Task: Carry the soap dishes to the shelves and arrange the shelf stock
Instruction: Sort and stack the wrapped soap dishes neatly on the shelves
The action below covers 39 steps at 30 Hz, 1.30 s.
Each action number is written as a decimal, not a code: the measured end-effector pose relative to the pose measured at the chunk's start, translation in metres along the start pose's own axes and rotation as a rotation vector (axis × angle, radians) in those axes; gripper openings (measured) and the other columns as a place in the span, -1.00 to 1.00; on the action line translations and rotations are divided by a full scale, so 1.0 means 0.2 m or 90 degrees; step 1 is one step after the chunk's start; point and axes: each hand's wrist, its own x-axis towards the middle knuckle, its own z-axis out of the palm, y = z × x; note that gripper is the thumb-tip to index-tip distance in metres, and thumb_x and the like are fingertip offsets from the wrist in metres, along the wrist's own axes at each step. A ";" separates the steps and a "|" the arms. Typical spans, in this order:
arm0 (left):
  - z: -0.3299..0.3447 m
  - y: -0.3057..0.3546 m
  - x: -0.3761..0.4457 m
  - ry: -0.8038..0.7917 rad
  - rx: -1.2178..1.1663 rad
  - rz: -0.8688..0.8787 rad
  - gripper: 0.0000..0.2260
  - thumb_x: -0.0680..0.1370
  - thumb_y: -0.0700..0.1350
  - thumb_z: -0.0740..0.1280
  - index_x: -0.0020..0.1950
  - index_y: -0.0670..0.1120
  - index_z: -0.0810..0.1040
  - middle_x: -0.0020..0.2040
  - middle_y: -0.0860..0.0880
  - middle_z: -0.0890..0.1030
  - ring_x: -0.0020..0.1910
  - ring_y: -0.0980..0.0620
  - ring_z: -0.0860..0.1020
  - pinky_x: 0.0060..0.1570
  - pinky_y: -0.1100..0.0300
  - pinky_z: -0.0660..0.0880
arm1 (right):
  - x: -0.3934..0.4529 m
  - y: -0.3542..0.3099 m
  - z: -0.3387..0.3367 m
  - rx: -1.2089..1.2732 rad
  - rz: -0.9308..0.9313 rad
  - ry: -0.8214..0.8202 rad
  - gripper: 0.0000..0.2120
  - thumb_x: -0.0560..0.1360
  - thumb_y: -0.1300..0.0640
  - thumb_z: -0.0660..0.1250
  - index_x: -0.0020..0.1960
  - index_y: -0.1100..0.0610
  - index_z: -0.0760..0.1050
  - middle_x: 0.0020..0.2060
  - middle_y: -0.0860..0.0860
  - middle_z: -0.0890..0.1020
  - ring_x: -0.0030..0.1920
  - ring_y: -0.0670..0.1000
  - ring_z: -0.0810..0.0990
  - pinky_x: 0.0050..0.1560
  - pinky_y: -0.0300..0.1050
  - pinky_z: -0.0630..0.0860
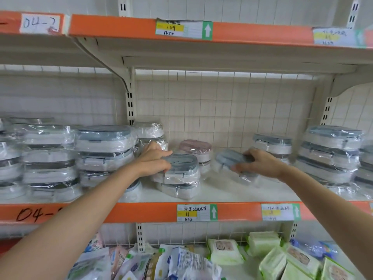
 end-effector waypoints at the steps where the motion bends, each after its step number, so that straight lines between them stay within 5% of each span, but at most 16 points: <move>1: 0.00 -0.01 0.00 0.007 0.002 0.011 -0.38 0.39 -0.09 0.32 0.46 0.10 0.35 0.19 0.01 0.28 0.33 0.02 0.18 0.33 0.02 0.16 | 0.00 -0.04 -0.01 0.046 -0.003 0.018 -0.49 0.34 -0.18 0.46 0.04 0.21 0.52 -0.07 0.13 0.58 -0.05 0.13 0.56 -0.06 -0.01 0.47; 5: 0.02 -0.02 0.01 0.093 0.019 0.083 -0.63 0.49 -0.20 0.34 0.31 -0.11 0.51 0.23 -0.02 0.42 0.29 0.02 0.36 0.18 0.17 0.30 | 0.04 -0.21 -0.01 0.092 -0.034 0.056 -0.44 0.33 -0.21 0.46 0.10 0.21 0.52 -0.04 0.13 0.59 -0.02 0.14 0.56 -0.02 0.02 0.49; 9: 0.05 -0.02 -0.01 0.172 0.106 0.088 -0.60 0.52 0.01 0.38 0.30 -0.12 0.49 0.22 -0.03 0.49 0.24 0.00 0.44 0.24 0.13 0.37 | 0.12 -0.36 0.03 0.060 -0.079 0.035 -0.36 0.27 -0.36 0.40 0.06 0.14 0.51 -0.04 0.11 0.54 -0.02 0.13 0.52 -0.19 -0.12 0.39; 13: 0.04 -0.02 -0.06 0.210 0.230 0.067 -0.59 0.54 0.13 0.32 0.22 -0.15 0.50 0.19 -0.06 0.49 0.16 -0.02 0.48 0.06 0.15 0.46 | 0.17 -0.54 0.07 -0.006 -0.099 0.027 -0.55 0.38 -0.27 0.38 -0.07 0.11 0.45 -0.07 0.09 0.43 -0.03 0.10 0.39 -0.16 -0.12 0.30; 17: 0.00 -0.02 -0.11 0.202 0.263 0.063 -0.69 0.57 0.01 0.29 0.19 -0.17 0.51 0.19 -0.08 0.52 0.11 -0.07 0.53 0.04 0.05 0.50 | 0.23 -0.66 0.13 -0.065 -0.101 -0.017 -0.38 0.41 -0.26 0.36 0.27 0.16 0.42 0.12 0.11 0.48 0.18 0.14 0.42 0.15 -0.04 0.40; 19: -0.02 -0.03 -0.12 0.209 0.269 0.056 -0.71 0.56 -0.04 0.25 0.17 -0.20 0.52 0.17 -0.10 0.53 0.11 -0.09 0.52 0.04 0.05 0.49 | 0.24 -0.68 0.16 -0.072 -0.099 -0.065 -0.37 0.43 -0.28 0.32 0.29 0.16 0.42 0.08 0.09 0.48 0.18 0.13 0.44 0.11 -0.06 0.40; 24: -0.05 0.00 -0.14 0.215 0.276 0.075 -0.68 0.57 -0.04 0.23 0.23 -0.22 0.44 0.16 -0.12 0.45 0.17 -0.09 0.46 0.07 0.11 0.41 | 0.25 -0.67 0.16 -0.077 -0.098 -0.088 -0.49 0.44 -0.31 0.28 0.07 0.12 0.44 -0.01 0.06 0.47 0.08 0.11 0.44 0.06 -0.06 0.39; 27: -0.07 0.04 -0.13 0.244 0.260 0.091 -0.67 0.58 -0.05 0.21 0.26 -0.22 0.42 0.15 -0.11 0.44 0.15 -0.08 0.45 0.05 0.12 0.41 | 0.21 -0.65 0.12 -0.025 -0.103 -0.083 -0.28 0.47 -0.30 0.25 0.43 0.18 0.29 0.39 0.11 0.35 0.40 0.12 0.30 0.38 -0.01 0.27; 29: -0.08 0.08 -0.12 0.256 0.246 0.111 -0.65 0.58 -0.06 0.21 0.30 -0.21 0.42 0.18 -0.09 0.44 0.18 -0.06 0.44 0.13 0.06 0.46 | 0.18 -0.62 0.08 -0.001 -0.106 -0.063 -0.25 0.50 -0.26 0.22 0.51 0.18 0.17 0.47 0.11 0.25 0.45 0.11 0.24 0.41 -0.03 0.19; 39: 0.09 0.46 -0.01 0.224 0.269 0.253 -0.74 0.53 -0.14 0.21 0.18 -0.21 0.47 0.12 -0.11 0.46 0.17 -0.07 0.43 0.09 0.13 0.40 | 0.05 -0.23 -0.06 -0.066 -0.004 -0.008 -0.46 0.53 -0.13 0.28 0.39 0.18 0.36 0.29 0.10 0.51 0.28 0.08 0.47 0.22 -0.17 0.36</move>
